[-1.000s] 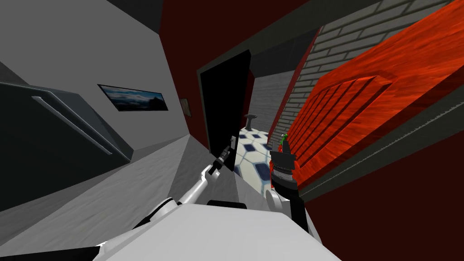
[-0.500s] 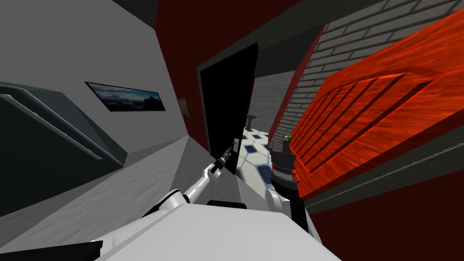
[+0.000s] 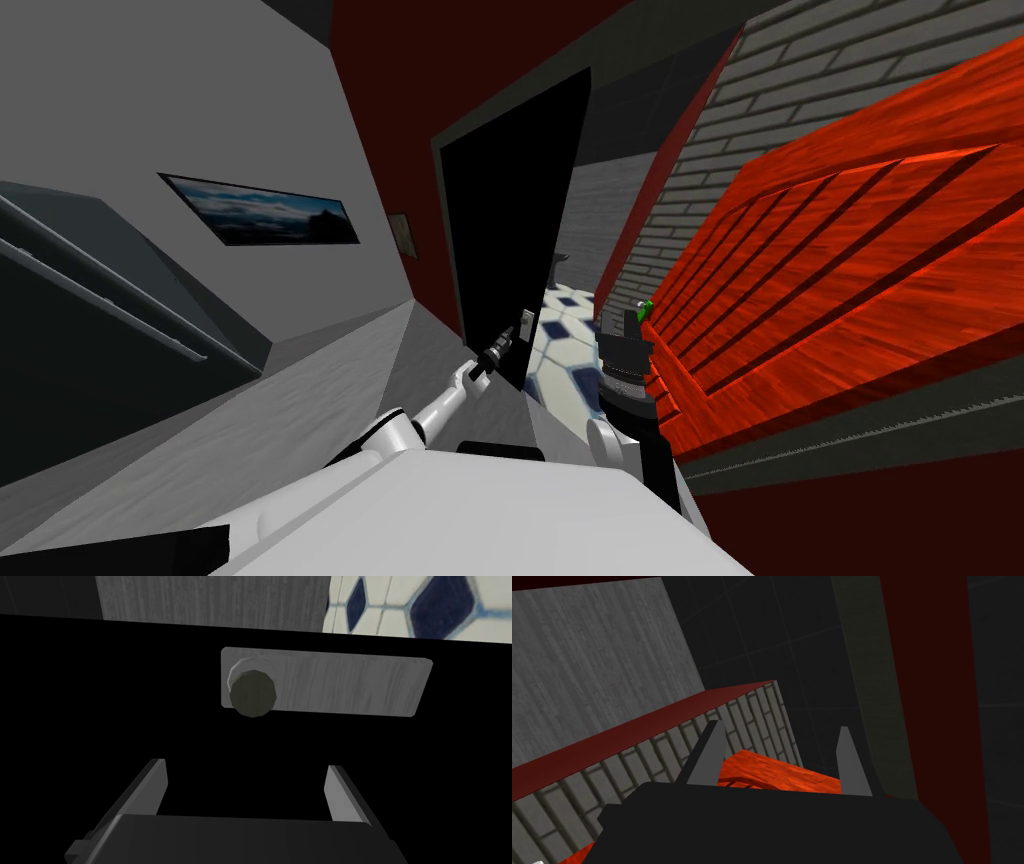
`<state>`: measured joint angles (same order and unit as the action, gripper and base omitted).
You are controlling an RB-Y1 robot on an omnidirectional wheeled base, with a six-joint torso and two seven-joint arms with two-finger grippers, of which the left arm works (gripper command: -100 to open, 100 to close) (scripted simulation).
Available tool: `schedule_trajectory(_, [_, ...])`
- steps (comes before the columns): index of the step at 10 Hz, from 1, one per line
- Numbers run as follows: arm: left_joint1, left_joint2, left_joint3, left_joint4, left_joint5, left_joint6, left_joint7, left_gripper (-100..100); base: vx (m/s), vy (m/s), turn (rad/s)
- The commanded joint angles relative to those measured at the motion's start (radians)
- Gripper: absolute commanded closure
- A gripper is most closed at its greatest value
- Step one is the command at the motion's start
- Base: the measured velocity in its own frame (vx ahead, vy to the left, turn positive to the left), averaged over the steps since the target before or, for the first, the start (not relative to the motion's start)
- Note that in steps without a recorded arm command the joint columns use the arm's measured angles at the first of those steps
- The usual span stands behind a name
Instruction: Push the door open
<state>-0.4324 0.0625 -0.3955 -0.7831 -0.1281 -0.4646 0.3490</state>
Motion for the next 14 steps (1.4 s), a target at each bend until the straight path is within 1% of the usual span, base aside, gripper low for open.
schedule_trajectory(1, [0.000, 0.000, 0.000, 0.000, 0.000, 0.000, 0.000, -100, 0.024, 0.020, -0.002])
schedule_trajectory(2, [-0.002, 0.004, 0.005, 0.006, 0.001, -0.001, -0.003, -100, 0.111, -0.036, -0.033])
schedule_trajectory(5, [-0.004, 0.005, 0.011, 0.011, 0.003, 0.000, -0.008, -100, 0.140, -0.086, -0.022])
schedule_trajectory(7, [-0.005, 0.000, 0.018, 0.016, 0.005, 0.000, -0.013, -100, 0.183, -0.106, -0.035])
schedule_trajectory(10, [-0.007, -0.015, 0.027, 0.022, 0.008, 0.001, -0.019, -100, 0.182, -0.103, -0.024])
schedule_trajectory(11, [-0.009, -0.011, 0.026, 0.024, 0.008, 0.000, -0.017, -100, 0.080, -0.040, 0.001])
schedule_trajectory(12, [-0.009, -0.011, 0.026, 0.024, 0.008, 0.000, -0.017, 100, -0.008, 0.004, 0.008])
schedule_trajectory(14, [-0.009, -0.011, 0.026, 0.024, 0.008, 0.000, -0.017, 100, -0.029, 0.015, -0.012])
